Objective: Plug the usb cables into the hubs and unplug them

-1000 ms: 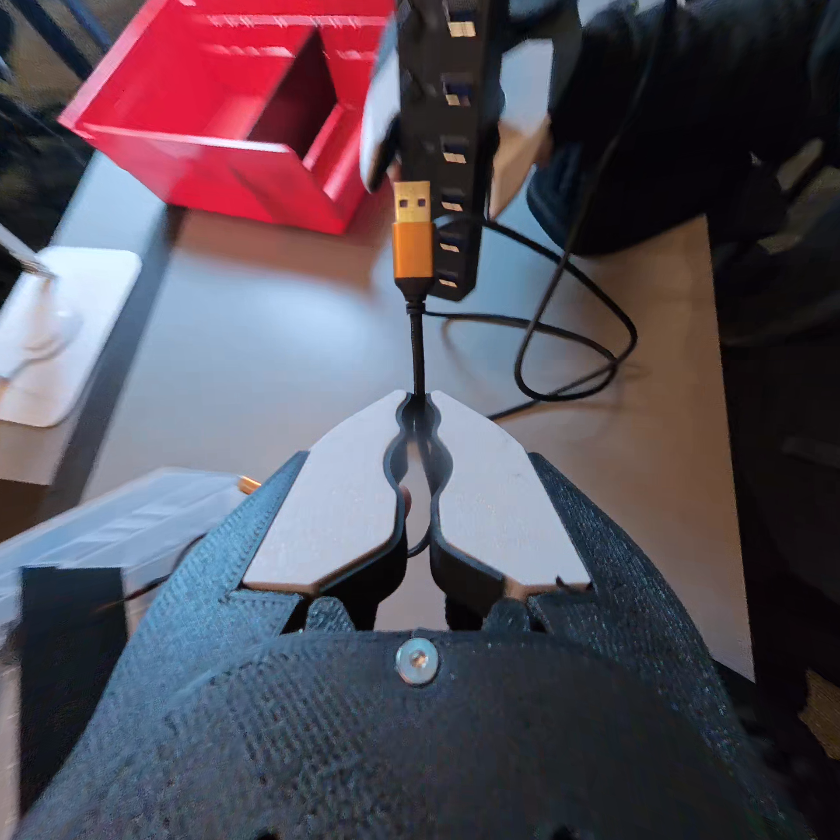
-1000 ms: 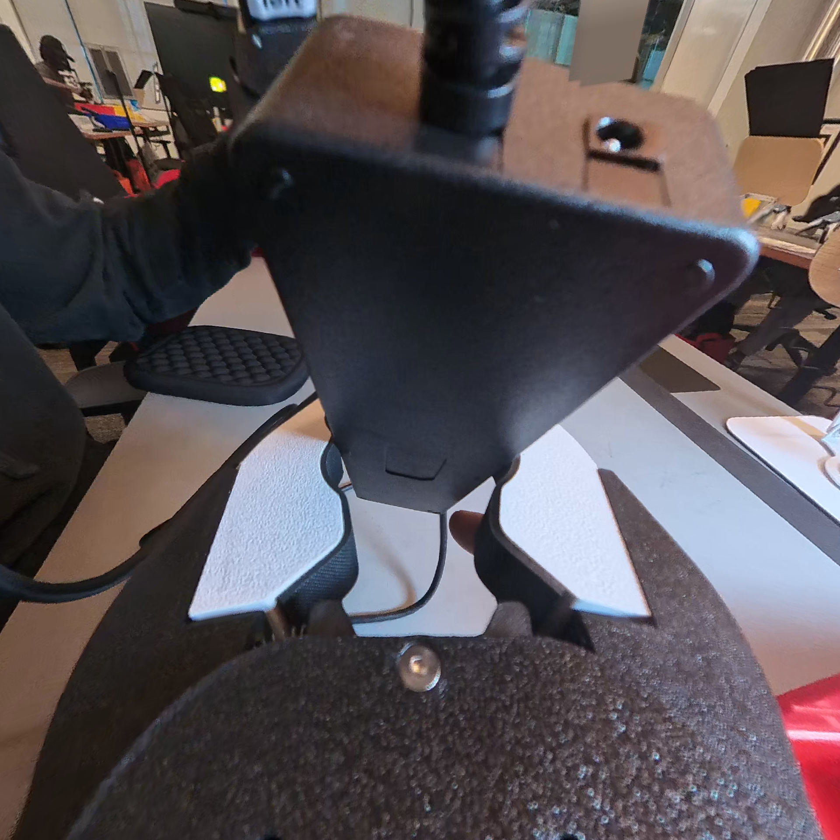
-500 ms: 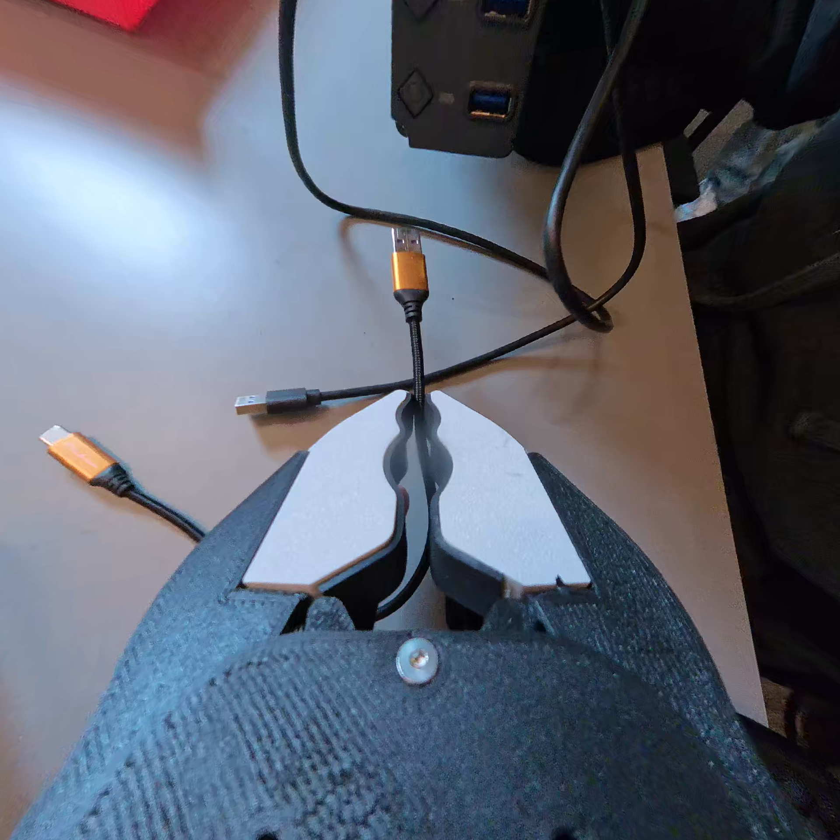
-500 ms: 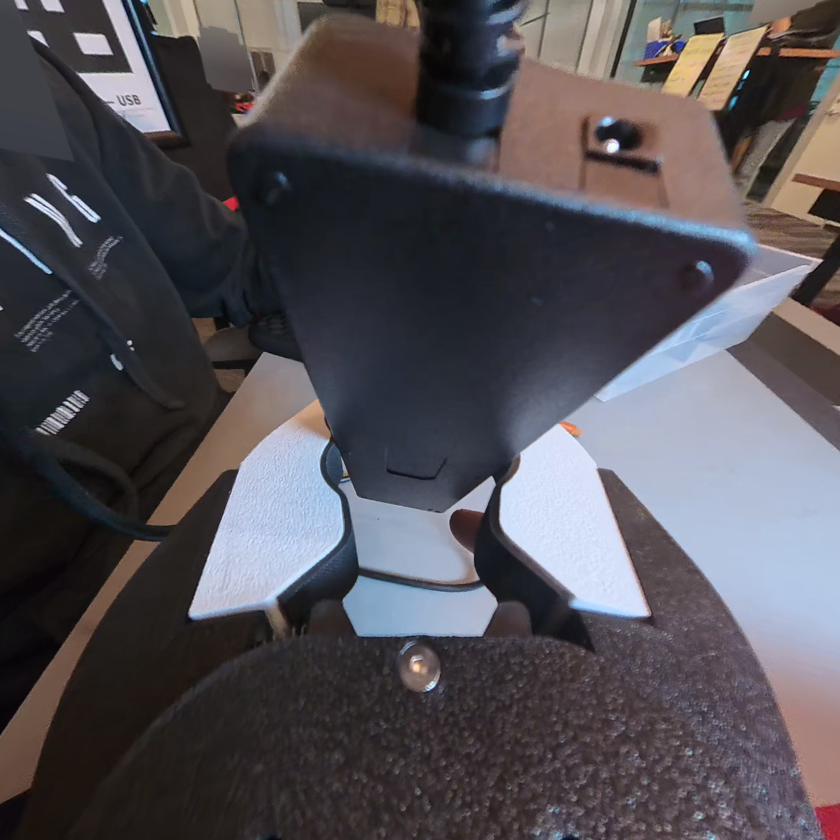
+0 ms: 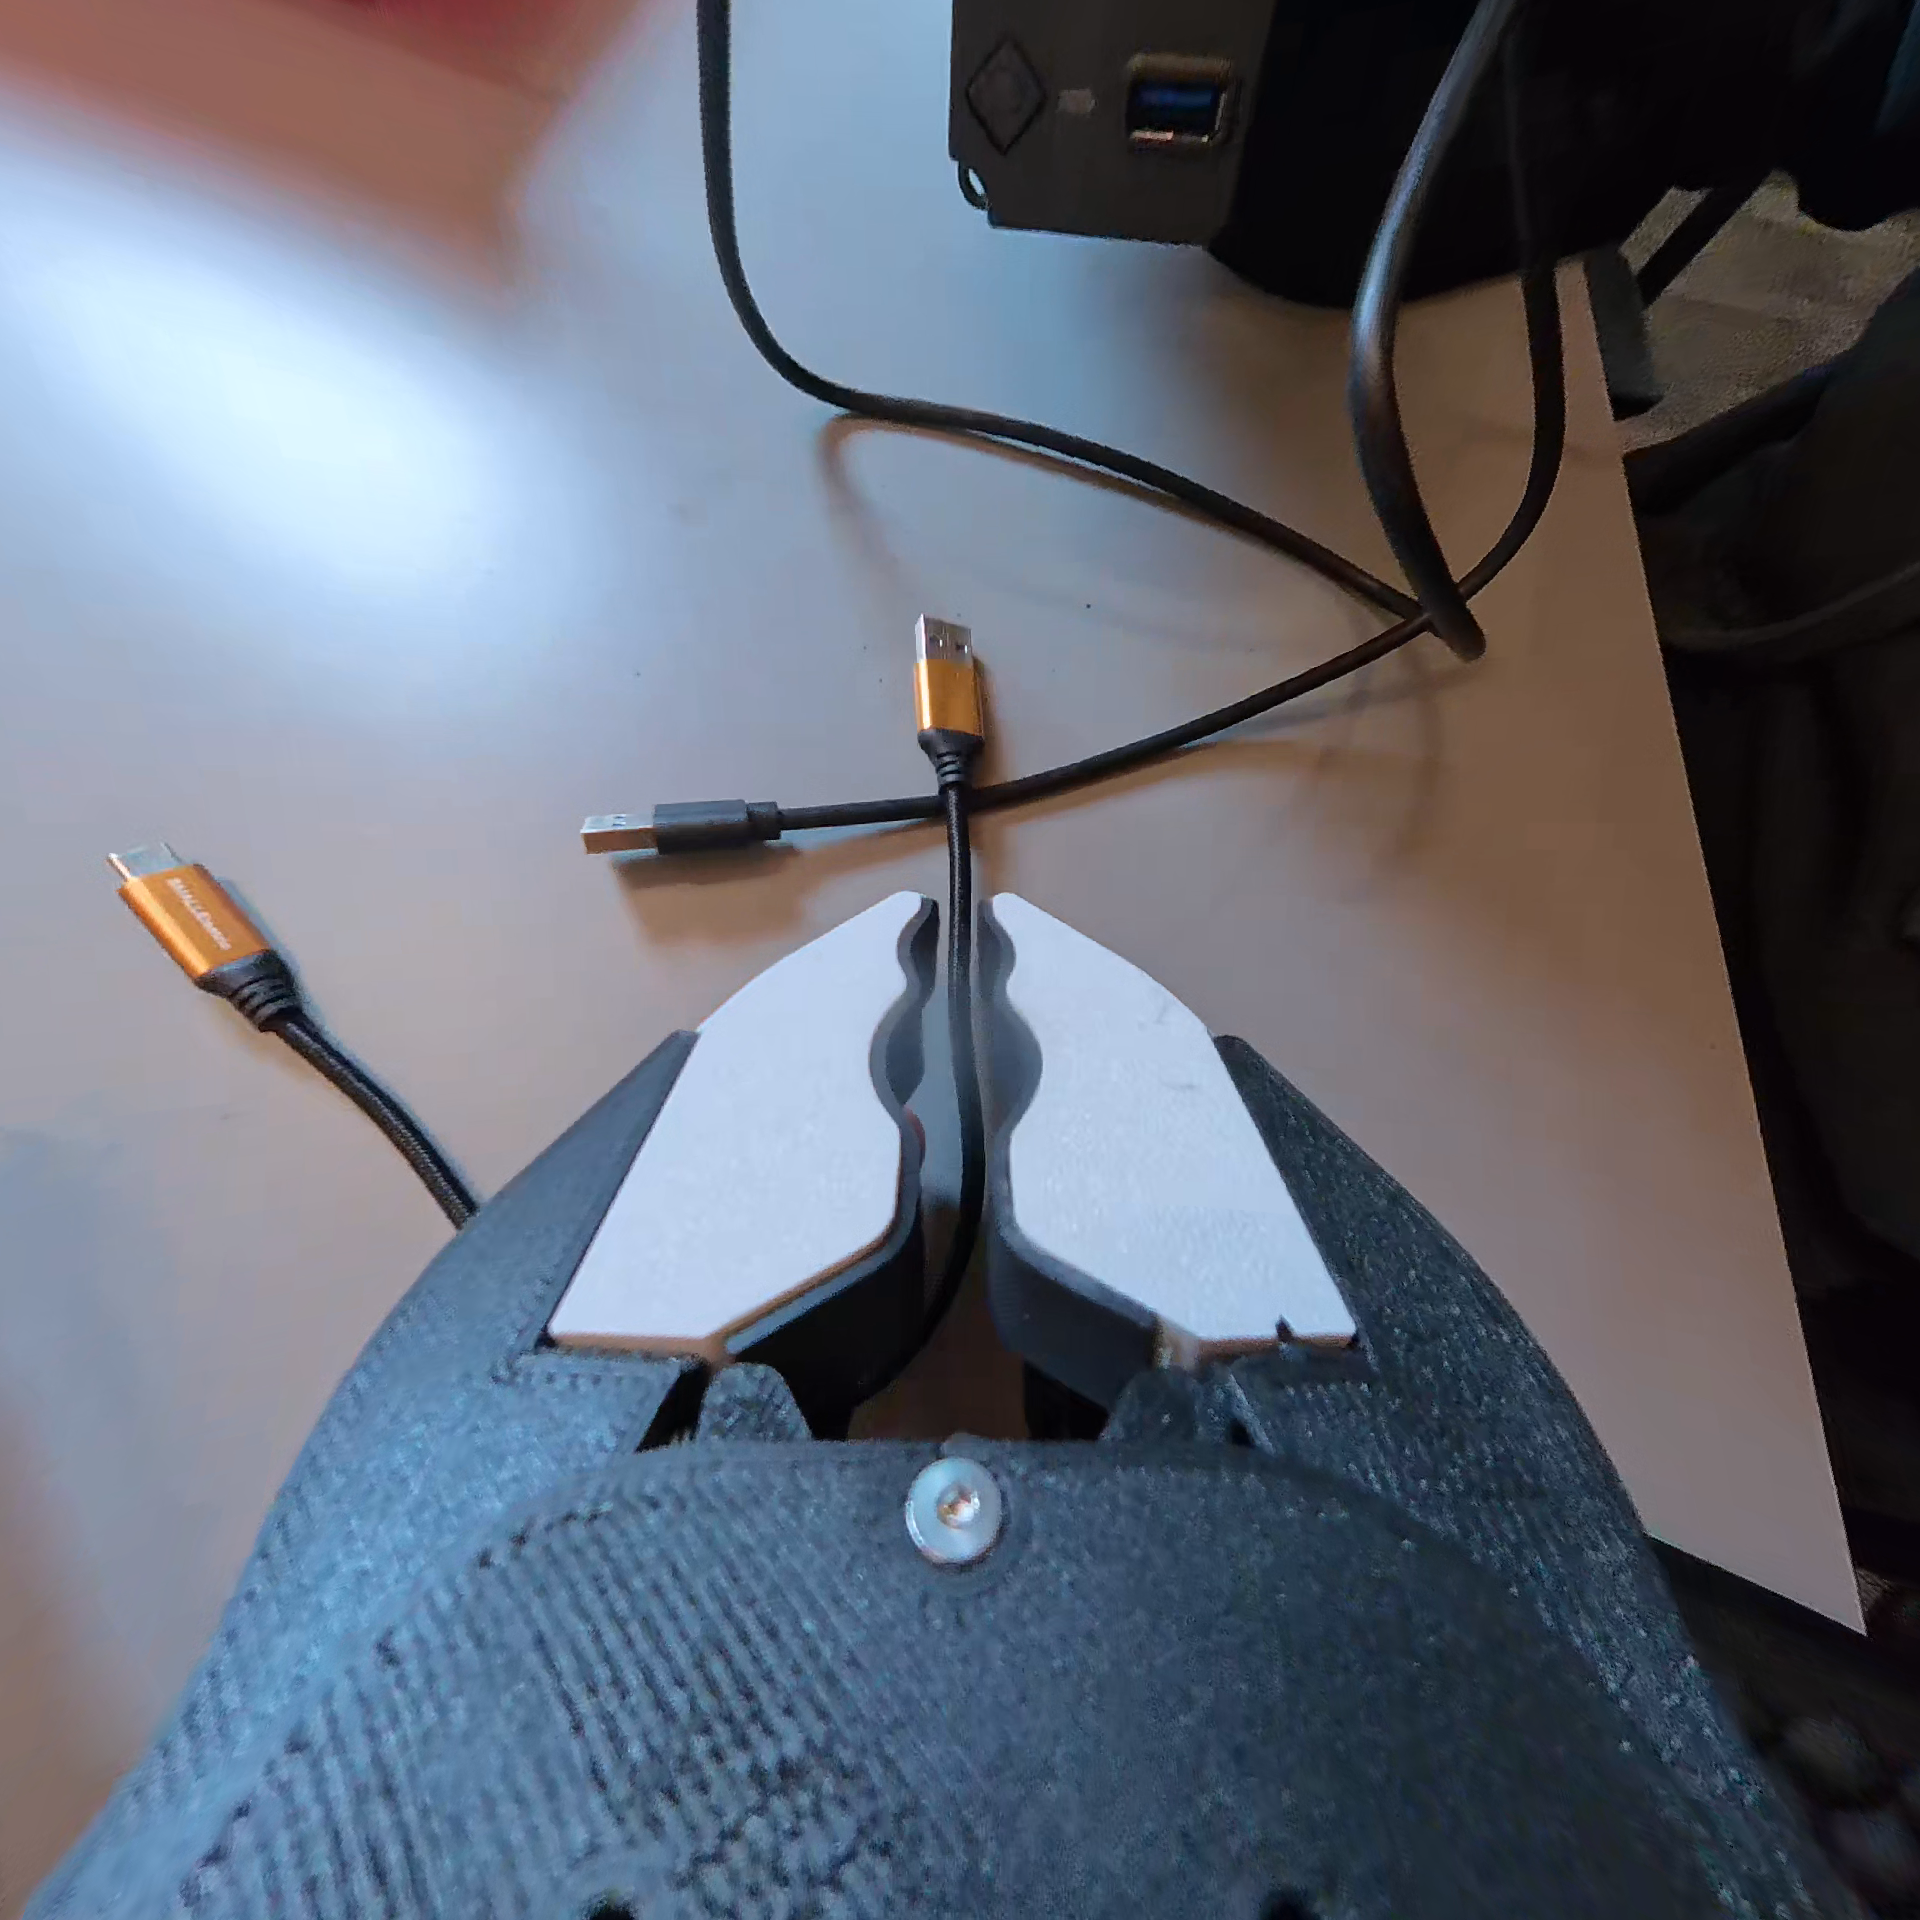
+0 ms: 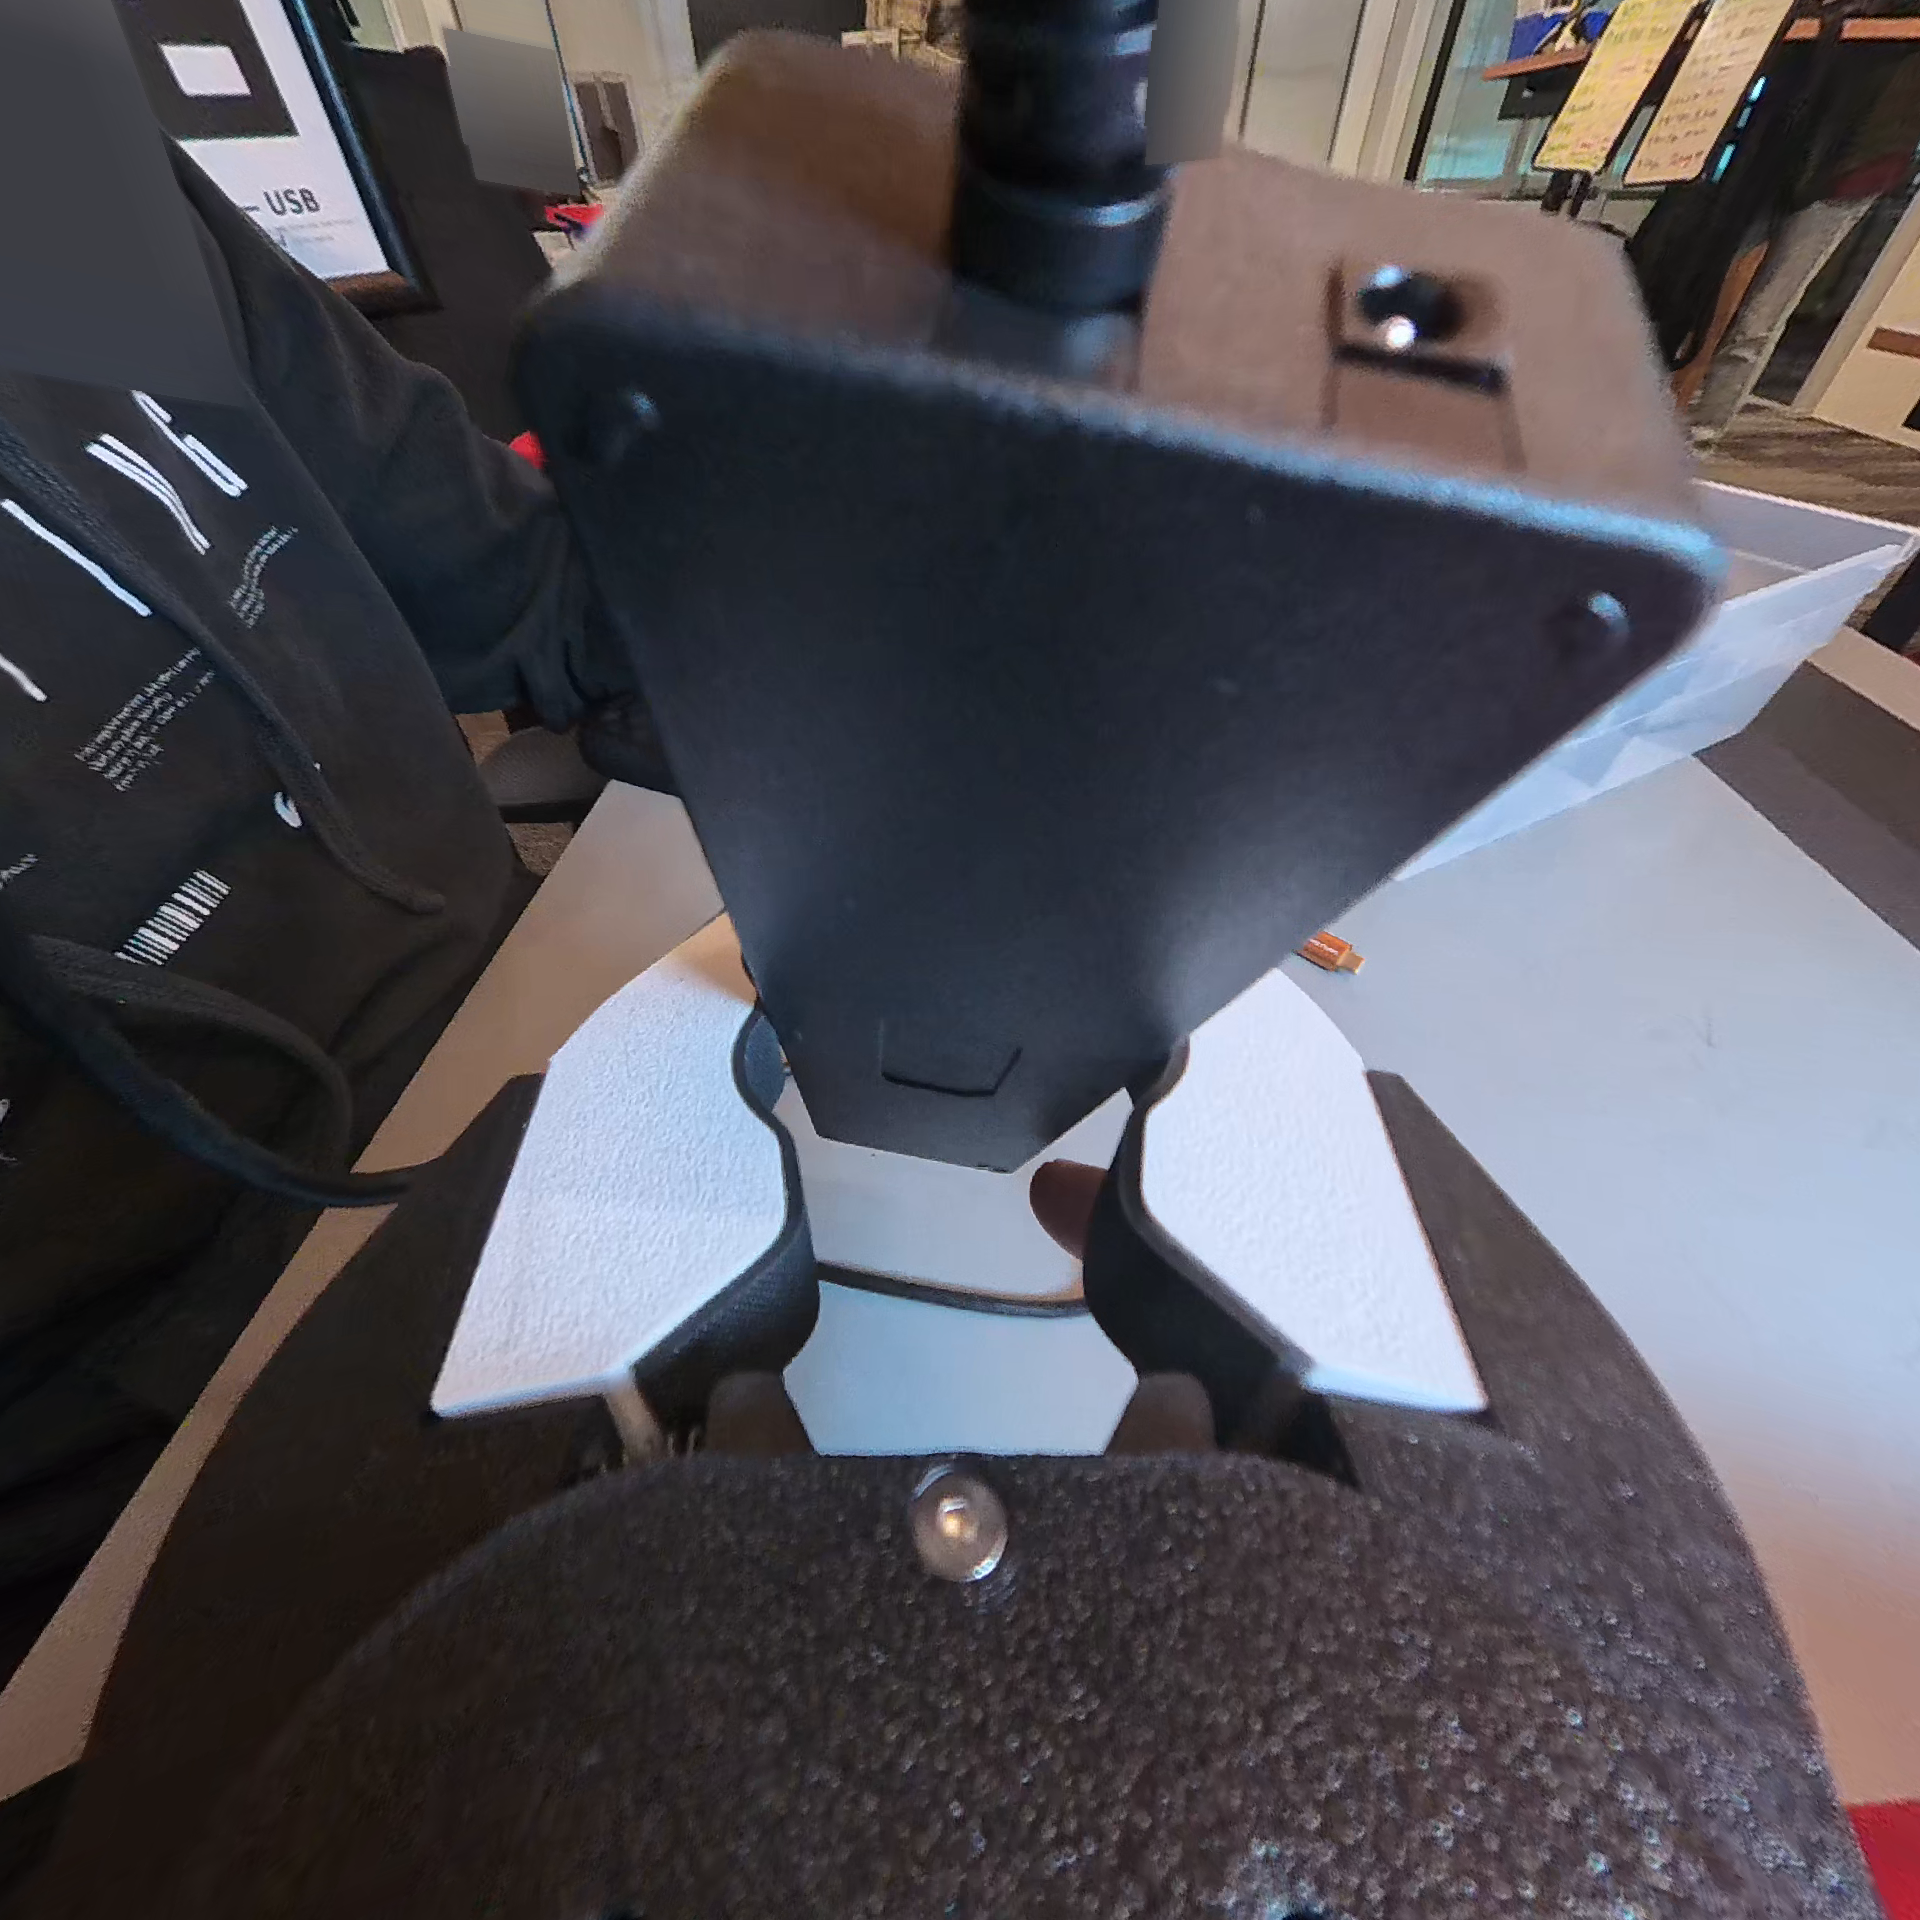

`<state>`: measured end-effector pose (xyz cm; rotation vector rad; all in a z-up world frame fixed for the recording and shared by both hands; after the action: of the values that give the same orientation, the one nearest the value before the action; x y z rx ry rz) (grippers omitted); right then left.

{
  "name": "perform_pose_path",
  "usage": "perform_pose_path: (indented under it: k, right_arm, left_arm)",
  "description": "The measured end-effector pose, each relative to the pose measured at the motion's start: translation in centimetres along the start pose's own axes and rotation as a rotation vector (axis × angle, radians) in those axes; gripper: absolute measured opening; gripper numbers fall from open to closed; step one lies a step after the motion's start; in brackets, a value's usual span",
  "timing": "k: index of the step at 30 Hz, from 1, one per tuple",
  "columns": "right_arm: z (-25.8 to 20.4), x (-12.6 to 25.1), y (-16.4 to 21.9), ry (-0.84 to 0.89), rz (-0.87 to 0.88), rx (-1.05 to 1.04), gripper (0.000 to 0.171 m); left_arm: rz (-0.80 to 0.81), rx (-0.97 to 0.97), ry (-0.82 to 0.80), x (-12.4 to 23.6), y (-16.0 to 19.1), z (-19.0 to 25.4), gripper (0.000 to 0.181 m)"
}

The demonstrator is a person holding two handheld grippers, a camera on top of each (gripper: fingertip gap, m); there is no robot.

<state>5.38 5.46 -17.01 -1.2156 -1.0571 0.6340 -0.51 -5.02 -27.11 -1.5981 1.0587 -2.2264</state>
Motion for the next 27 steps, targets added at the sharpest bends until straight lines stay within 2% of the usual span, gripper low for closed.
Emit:
perform_pose_path:
  k: [7, 11, 13, 14, 15, 16, 19, 23, 27]
  right_arm:
    - [0.2, 0.1, 0.1, 0.014, -0.004, -0.002, 0.064]
    - [0.3, 0.0, 0.2, 0.016, -0.012, -0.005, 0.064]
    - [0.3, 0.0, 0.1, 0.020, -0.012, -0.002, 0.064]
    - [0.3, 0.1, 0.1, 0.023, -0.012, 0.000, 0.064]
    - [0.3, 0.1, 0.0, 0.026, -0.011, 0.002, 0.064]
    - [0.3, 0.1, -0.1, 0.028, -0.010, 0.004, 0.064]
    - [0.4, 0.2, -0.1, 0.042, -0.009, 0.007, 0.064]
    - [0.7, 0.5, -0.4, 0.063, 0.006, 0.006, 0.064]
    - [1.0, 0.7, -0.5, 0.078, 0.013, 0.006, 0.064]
  left_arm:
    - [0.068, -0.003, -0.073, 0.3, -2.1, -0.1, 0.021]
    - [-0.089, -0.022, -0.153, -1.9, -1.4, -0.2, 0.025]
    - [-0.169, -0.025, -0.193, -2.5, -0.4, -0.7, 0.022]
    - [-0.174, -0.034, -0.205, -2.5, -0.4, -0.7, 0.018]
    - [-0.173, -0.037, -0.193, -2.4, -0.4, -0.5, 0.004]
    - [-0.172, -0.035, -0.208, -2.2, -0.5, -0.6, 0.004]
    - [-0.113, -0.046, -0.349, -0.6, -1.5, -2.2, 0.004]
    - [0.080, -0.039, -0.564, 3.6, -4.2, -4.3, 0.004]
    - [0.226, -0.138, -0.668, 8.1, -6.7, -3.1, 0.004]
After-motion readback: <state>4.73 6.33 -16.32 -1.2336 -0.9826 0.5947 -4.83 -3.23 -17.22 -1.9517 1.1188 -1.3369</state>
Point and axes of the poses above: each gripper's, where its closed fingertips meet, x back along the fingers, y out of its underside, z = x × y across the jaws, the point moved 1 cm from there along x, back along the fingers, and after that the axes turned 7 degrees about -z, right-handed, at the moved point
